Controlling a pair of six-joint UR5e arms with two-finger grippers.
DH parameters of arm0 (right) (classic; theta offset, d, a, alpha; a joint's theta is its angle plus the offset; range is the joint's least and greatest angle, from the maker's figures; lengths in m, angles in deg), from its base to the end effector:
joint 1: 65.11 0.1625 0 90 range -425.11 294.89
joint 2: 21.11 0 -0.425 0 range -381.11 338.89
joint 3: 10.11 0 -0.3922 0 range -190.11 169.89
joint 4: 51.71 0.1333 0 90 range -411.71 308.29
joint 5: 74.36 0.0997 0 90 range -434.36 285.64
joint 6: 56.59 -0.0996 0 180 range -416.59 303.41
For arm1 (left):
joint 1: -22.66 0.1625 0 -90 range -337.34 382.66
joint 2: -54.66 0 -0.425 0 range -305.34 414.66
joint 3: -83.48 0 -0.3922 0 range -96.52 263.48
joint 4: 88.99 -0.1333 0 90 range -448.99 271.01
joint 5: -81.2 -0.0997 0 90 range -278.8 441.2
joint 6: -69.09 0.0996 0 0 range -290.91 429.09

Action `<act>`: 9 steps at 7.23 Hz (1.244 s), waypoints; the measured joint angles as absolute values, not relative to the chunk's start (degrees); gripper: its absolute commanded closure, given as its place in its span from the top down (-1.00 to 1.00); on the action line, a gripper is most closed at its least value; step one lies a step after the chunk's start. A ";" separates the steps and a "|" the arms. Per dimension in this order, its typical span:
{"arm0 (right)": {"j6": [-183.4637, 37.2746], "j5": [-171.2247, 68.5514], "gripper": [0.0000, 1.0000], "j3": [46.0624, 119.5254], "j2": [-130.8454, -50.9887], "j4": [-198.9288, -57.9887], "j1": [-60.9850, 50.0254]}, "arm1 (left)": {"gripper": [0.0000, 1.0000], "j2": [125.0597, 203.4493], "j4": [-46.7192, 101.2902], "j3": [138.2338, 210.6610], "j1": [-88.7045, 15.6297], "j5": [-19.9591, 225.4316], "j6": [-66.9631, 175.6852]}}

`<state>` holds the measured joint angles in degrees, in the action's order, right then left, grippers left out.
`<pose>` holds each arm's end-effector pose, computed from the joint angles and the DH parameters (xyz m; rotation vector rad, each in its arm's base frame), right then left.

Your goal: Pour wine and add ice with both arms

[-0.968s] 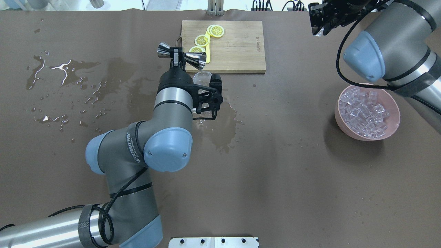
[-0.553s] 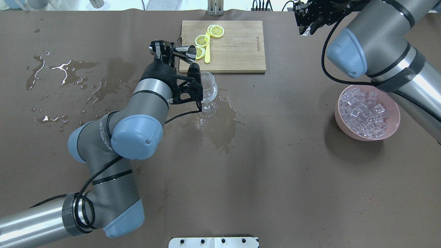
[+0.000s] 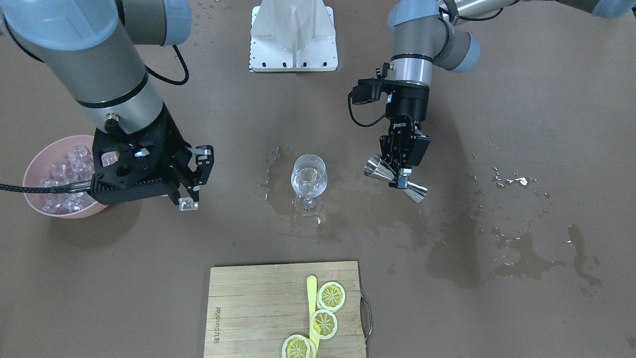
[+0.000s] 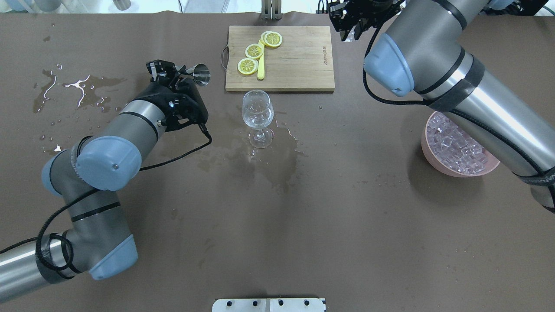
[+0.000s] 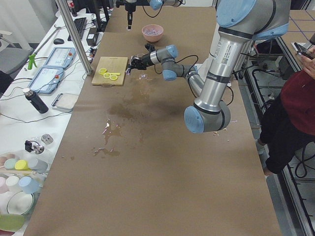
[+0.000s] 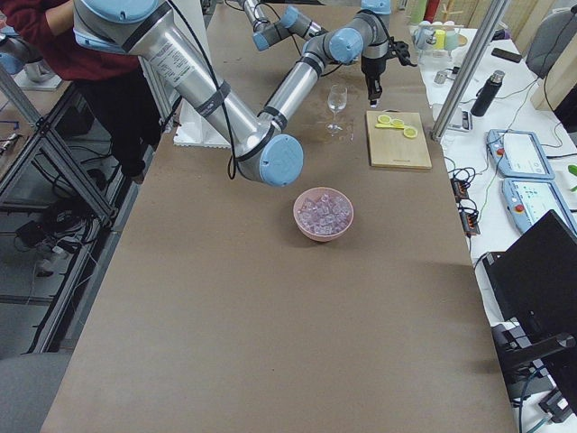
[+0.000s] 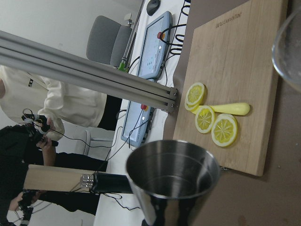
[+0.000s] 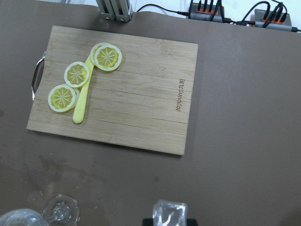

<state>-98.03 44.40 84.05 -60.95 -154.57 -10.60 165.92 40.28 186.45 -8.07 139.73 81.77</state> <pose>-0.3297 -0.6094 0.1156 0.2557 -0.8151 -0.0841 0.4109 -0.4598 0.2665 1.3595 0.0623 0.7113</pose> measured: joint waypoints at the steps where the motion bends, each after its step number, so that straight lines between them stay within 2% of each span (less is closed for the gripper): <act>1: -98.05 43.06 -0.60 83.90 -59.77 -154.63 -11.98 | -1.00 163.03 43.56 186.28 -9.67 142.69 78.80; 4: -98.55 37.07 -0.60 82.62 -56.58 -154.80 -17.98 | -1.00 156.45 51.86 183.32 -15.07 152.28 64.76; 7: -98.82 33.35 -0.60 80.77 -54.11 -155.04 -21.82 | -1.00 151.58 68.33 174.52 -17.61 157.76 48.42; 9: -98.89 31.82 -0.60 78.59 -51.13 -155.60 -23.62 | -1.00 149.93 71.35 173.25 -21.39 161.64 42.62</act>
<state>-98.89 31.82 78.59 -51.13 -155.60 -23.62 149.93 71.35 173.25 -21.39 161.64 42.62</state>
